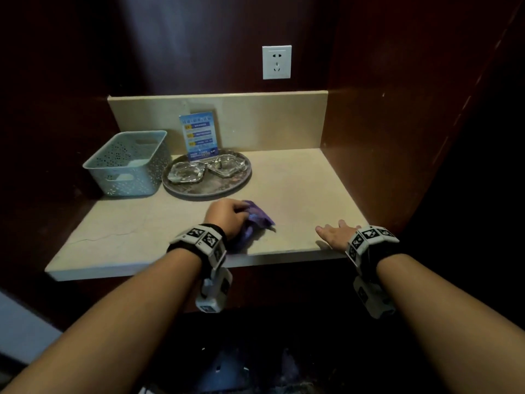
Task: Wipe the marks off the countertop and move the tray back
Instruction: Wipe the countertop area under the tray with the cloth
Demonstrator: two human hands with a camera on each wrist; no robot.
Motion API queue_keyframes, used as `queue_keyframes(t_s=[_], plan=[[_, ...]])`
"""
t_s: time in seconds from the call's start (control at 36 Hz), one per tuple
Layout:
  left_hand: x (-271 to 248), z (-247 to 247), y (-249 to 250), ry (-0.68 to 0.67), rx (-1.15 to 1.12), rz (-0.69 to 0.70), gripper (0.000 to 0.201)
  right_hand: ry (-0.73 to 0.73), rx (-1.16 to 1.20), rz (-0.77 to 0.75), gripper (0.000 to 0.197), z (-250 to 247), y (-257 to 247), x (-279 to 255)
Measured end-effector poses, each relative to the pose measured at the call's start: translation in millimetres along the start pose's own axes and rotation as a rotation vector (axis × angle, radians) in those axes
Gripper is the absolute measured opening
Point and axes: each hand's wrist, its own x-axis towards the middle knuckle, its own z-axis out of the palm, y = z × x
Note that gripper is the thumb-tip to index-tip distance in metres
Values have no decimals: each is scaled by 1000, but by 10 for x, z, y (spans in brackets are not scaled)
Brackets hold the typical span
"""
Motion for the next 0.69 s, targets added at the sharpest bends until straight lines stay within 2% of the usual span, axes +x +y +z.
queue_keyframes(t_s=[0.17, 0.28, 0.42, 0.56, 0.61, 0.69], plan=[[296, -139, -378, 104, 93, -182, 32, -56, 31, 27, 52, -33, -46, 54], [471, -68, -483, 48, 108, -285, 44, -63, 43, 23, 51, -75, -66, 25], [621, 132, -340, -112, 185, -196, 41, -51, 62, 30, 52, -79, -31, 57], [709, 276, -65, -274, 337, -83, 35, -26, 5, -6, 52, 72, 89, 333], [741, 280, -1, -319, 384, -77, 37, -28, 6, -4, 61, 117, 124, 423], [740, 285, 39, -363, 401, -51, 42, -16, 3, 1, 95, 190, 170, 612]])
